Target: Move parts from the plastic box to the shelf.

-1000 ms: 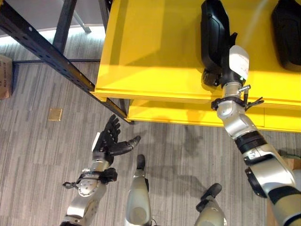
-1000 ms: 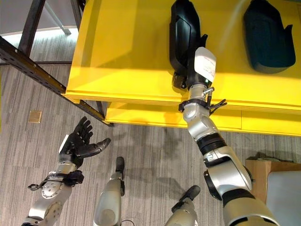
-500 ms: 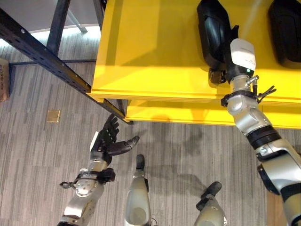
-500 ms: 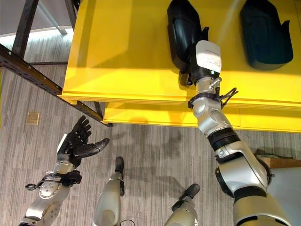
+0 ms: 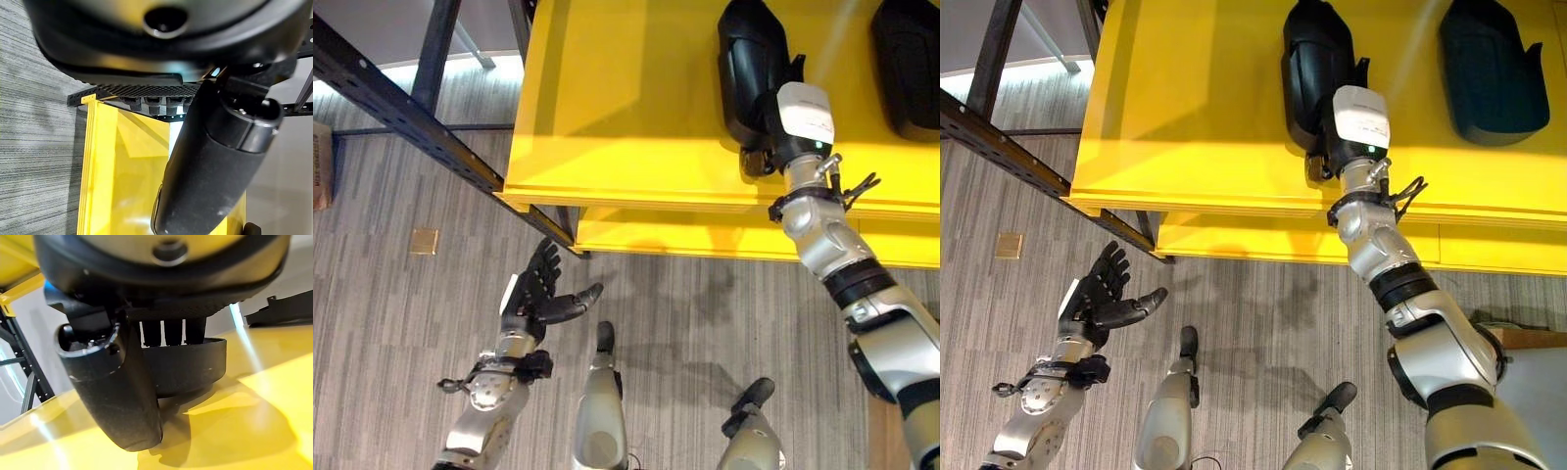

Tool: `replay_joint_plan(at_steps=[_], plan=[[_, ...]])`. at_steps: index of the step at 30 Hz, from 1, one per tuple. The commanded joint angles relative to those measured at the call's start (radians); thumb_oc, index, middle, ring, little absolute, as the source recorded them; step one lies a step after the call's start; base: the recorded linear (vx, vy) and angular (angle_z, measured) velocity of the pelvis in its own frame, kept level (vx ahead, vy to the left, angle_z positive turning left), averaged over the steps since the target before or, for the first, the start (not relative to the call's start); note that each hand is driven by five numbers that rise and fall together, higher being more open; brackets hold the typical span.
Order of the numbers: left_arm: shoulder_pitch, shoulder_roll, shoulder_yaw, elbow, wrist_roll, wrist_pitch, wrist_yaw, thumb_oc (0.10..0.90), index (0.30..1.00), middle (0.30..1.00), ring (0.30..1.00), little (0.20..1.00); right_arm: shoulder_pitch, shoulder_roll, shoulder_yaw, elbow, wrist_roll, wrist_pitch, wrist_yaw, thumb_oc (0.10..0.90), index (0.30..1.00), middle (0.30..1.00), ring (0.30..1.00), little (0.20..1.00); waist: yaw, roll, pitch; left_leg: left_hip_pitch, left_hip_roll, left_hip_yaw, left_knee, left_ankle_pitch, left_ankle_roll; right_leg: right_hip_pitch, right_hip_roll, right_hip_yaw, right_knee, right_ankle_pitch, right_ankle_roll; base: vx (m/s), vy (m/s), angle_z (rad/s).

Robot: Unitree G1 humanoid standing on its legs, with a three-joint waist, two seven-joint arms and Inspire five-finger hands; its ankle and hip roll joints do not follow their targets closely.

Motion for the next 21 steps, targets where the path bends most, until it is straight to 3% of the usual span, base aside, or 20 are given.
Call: replay_joint_plan(at_steps=[1, 21], plan=[[-0.023, 0.044, 0.056, -0.100, -0.018, -0.117, -0.005, 0.900, 1.000, 1.000, 1.000, 1.000, -0.241, -0.044, 0.034, -0.021, -0.045, -0.049, -0.039, 0.400, 0.300, 0.300, 0.300, 0.300, 0.030, -0.020, -0.002, 0.070, -0.008, 0.053, -0.029, -0.041, 0.035, -0.018, -0.030, 0.024, 0.125, 0.042, 0.026, 0.00, 0.000, 0.00], [-0.026, 0.050, 0.061, -0.086, -0.018, -0.125, -0.005, 0.900, 1.000, 1.000, 1.000, 1.000, -0.283, -0.069, 0.111, 0.084, -0.069, -0.042, -0.008, 0.400, 0.300, 0.300, 0.300, 0.300, 0.045, -0.022, 0.002, 0.061, -0.013, 0.051, -0.038, -0.037, 0.037, -0.025, -0.026, 0.022, 0.120, 0.036, 0.024, 0.00, 0.000, 0.00]])
